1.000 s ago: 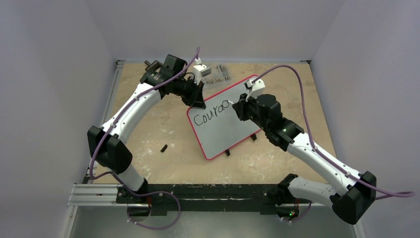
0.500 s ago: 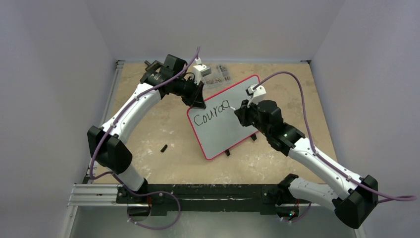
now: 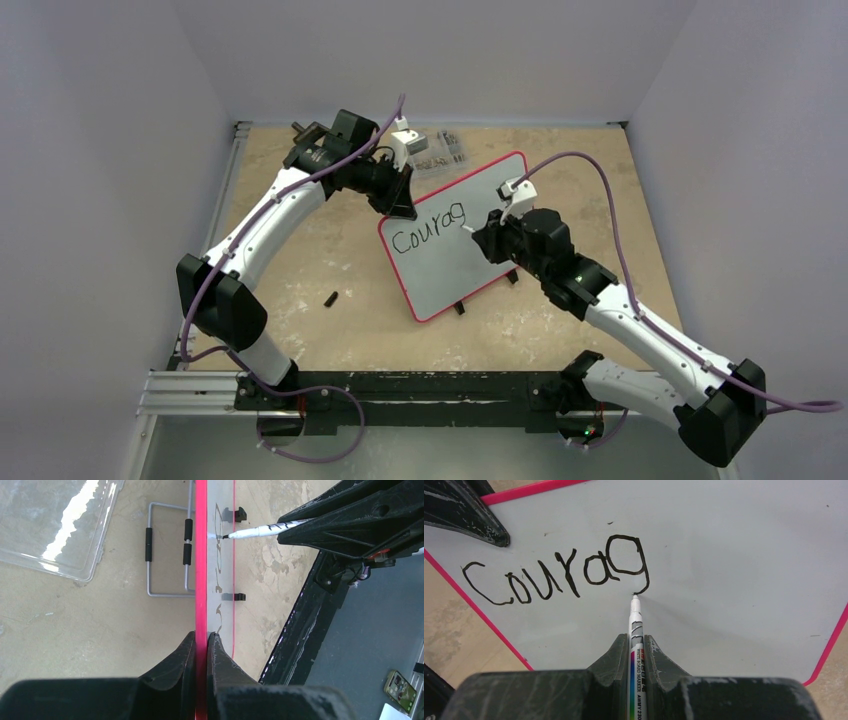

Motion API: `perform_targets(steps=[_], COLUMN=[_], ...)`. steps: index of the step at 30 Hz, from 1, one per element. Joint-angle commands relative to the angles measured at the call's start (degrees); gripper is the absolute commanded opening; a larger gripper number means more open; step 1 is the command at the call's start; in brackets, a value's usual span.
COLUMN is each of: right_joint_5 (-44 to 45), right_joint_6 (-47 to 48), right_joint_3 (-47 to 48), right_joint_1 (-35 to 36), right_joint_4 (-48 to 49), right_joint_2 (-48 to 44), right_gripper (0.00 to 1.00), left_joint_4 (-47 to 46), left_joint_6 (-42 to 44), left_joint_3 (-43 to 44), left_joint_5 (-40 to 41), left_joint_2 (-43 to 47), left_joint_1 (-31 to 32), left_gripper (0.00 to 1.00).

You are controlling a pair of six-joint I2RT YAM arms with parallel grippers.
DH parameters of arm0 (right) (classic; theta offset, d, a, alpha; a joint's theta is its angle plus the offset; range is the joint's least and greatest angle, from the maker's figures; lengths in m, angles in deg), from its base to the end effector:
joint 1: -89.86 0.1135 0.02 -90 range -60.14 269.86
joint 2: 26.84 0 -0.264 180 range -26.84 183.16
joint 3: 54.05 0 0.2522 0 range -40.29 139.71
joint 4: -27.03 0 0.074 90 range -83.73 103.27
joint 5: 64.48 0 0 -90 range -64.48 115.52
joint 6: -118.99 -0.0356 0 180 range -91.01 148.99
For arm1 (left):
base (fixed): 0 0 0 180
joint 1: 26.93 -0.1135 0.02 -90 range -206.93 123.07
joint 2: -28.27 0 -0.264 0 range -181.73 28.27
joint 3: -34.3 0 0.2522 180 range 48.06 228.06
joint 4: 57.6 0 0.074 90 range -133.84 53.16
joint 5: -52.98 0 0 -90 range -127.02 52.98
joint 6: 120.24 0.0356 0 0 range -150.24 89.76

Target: Write a sentence on the whiteboard

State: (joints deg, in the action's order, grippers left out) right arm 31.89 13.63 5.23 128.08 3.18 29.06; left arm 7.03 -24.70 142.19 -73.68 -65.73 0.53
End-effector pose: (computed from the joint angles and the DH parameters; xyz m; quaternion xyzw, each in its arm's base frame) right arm 0.1802 0.1369 0.3087 -0.1315 0.8102 0.2159 0.5288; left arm 0.2991 -0.1794 0.3580 0.3552 0.8273 -0.3514 0.2568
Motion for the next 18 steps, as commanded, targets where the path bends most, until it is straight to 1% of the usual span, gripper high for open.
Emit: perform_targets(steps=[1,11,13,16,18], right_joint_5=[-2.76,-2.91,-1.91,3.26,5.16], right_joint_6=[-0.99,-0.35,0.06,0.9,1.53], right_joint_3=[0.39,4.98,5.93,7.27,7.66], right_joint_1=[-0.09,-0.08,-0.07,-0.12,-0.07], right_joint_4=[1.01,0.58,-0.6,-2.74,-3.02], right_joint_2=[-0.82,-1.55,-2.42,-3.83,-4.21], right_gripper=[0.0,0.0,0.0,0.0,0.0], left_joint_4=[0.72,0.63,0.67,0.81,0.81], left_joint_6=[3.61,3.43,3.25,3.23,3.08], left_joint_3=[0.71,0.68,0.71,0.79,0.87], left_joint_5=[3.11,3.87,4.14,4.41,4.47], left_joint_2=[-0.49,-0.44,-0.5,-0.45,-0.4], left_joint_1=[1.0,0.97,1.01,1.01,1.01], left_gripper=[0.0,0.0,0.0,0.0,0.0])
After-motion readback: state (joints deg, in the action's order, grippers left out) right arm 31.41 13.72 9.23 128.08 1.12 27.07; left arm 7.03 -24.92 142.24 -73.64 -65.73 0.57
